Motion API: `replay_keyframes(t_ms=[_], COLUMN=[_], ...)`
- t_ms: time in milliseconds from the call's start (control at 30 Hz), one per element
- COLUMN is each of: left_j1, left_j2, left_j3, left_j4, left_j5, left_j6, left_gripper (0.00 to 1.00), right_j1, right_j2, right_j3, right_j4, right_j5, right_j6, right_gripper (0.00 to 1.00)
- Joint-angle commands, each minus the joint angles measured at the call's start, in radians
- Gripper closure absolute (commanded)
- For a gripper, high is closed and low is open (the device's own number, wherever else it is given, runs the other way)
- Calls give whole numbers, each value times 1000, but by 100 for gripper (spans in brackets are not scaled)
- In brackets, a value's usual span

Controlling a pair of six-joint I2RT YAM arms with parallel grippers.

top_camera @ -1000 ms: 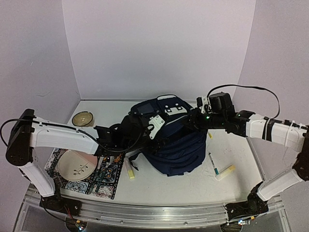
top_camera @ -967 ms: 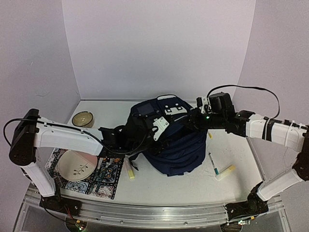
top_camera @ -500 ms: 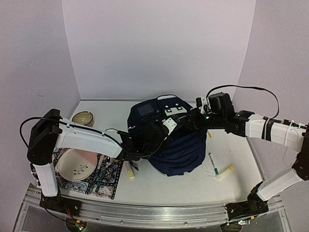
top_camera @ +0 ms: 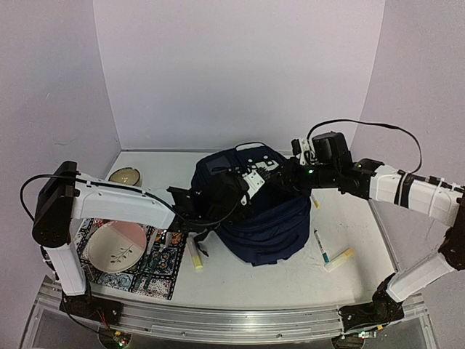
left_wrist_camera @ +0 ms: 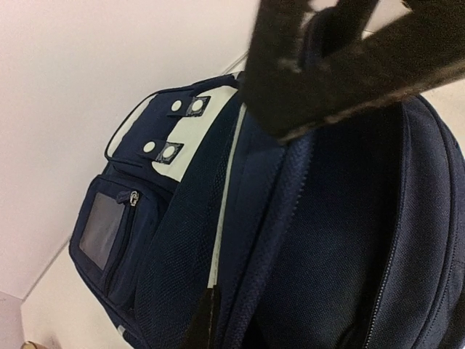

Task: Pack the student bag
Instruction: Pass from the right arm to the left, then pick up the pen from the center of the board.

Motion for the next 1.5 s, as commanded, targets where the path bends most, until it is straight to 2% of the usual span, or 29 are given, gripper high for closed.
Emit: replay_keyframes(t_ms=[0, 67, 333, 500, 700, 867, 1167, 1467], left_j1=[90, 121, 178, 203, 203, 203, 203, 204], left_j2=[-68, -66, -83, -114, -154, -169, -142, -90], left_j3=[109, 124, 143, 144, 162, 169, 162, 215], left_j4=[-182, -225, -280, -283, -281, -281, -280, -281], left_j5=[194, 237, 322, 384, 362, 349, 370, 393], left_j6=[-169, -200, -231, -297, -283, -288, -351, -366], left_gripper=[100, 100, 100, 100, 100, 100, 100, 100], right_j1=[-40, -66, -169, -225, -271, -308, -374, -431], right_j2=[-24, -32, -35, -4, 152, 307, 561, 721], right_j3=[94, 113, 181, 202, 273, 339, 489, 593], right_j4=[-97, -140, -281, -371, -460, -468, -477, -527], right_j5=[59, 74, 52, 215, 366, 399, 383, 307], right_j6=[-134, -183, -342, -408, -488, -523, -571, -597], right_gripper=[55, 49, 38, 37, 39, 42, 47, 55])
